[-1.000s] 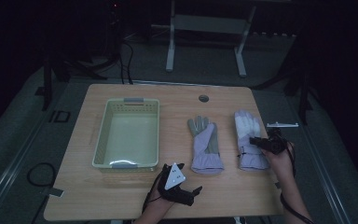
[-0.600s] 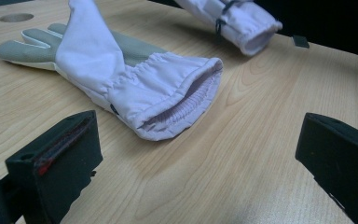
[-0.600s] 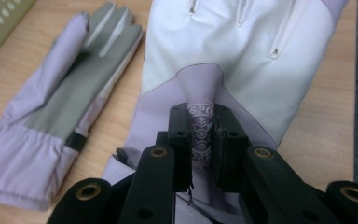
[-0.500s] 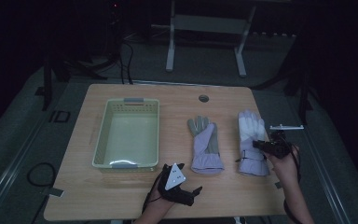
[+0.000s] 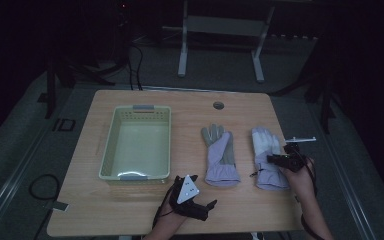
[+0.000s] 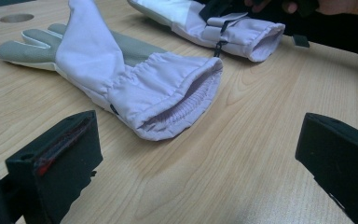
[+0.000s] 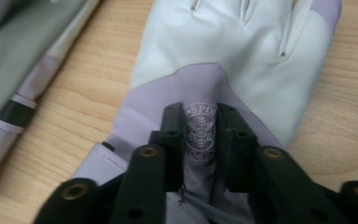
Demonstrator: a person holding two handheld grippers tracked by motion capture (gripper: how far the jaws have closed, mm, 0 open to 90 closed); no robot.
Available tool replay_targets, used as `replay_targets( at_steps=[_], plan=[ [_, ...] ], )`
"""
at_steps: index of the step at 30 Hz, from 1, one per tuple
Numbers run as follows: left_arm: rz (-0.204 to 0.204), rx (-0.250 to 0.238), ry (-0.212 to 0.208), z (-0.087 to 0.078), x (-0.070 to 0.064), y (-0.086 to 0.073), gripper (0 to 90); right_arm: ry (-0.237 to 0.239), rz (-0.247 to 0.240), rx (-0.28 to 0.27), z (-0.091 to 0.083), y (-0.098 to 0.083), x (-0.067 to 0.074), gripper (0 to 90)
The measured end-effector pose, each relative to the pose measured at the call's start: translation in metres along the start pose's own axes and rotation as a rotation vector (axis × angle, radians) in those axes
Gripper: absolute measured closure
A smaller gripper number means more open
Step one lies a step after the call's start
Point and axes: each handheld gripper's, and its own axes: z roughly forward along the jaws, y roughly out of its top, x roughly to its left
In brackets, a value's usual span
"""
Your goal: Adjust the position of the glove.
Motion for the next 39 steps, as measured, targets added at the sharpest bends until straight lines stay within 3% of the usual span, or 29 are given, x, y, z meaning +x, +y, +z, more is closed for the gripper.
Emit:
replay_targets(
  at_steps=[5, 8, 11, 15, 23, 30, 39],
  plan=[
    [0.000, 0.000, 0.000, 0.000, 0.000, 0.000, 0.4, -0.010, -0.013, -0.006, 0.004, -0.005, 0.001, 60.3],
    [0.000, 0.000, 0.001, 0.000, 0.000, 0.000, 0.4, -0.013, -0.030, -0.006, 0.003, -0.008, 0.001, 59.1],
    [0.001, 0.000, 0.001, 0.000, 0.000, 0.000, 0.4, -0.013, -0.043, -0.017, 0.005, -0.012, 0.001, 65.4],
    [0.003, 0.000, 0.002, 0.000, 0.000, 0.000, 0.4, 0.007, 0.012, -0.011, 0.001, -0.011, 0.003, 77.6],
    [0.002, 0.003, 0.004, 0.000, 0.000, 0.000, 0.4, 0.047, 0.035, -0.039, -0.018, 0.001, 0.004, 79.4],
    [0.002, 0.004, 0.005, 0.000, 0.000, 0.000, 0.4, 0.046, 0.048, -0.063, -0.038, 0.017, 0.009, 79.2],
    [0.001, 0.002, 0.005, 0.000, 0.000, 0.000, 0.4, 0.089, 0.006, -0.113, -0.076, 0.046, 0.030, 79.3]
  ],
)
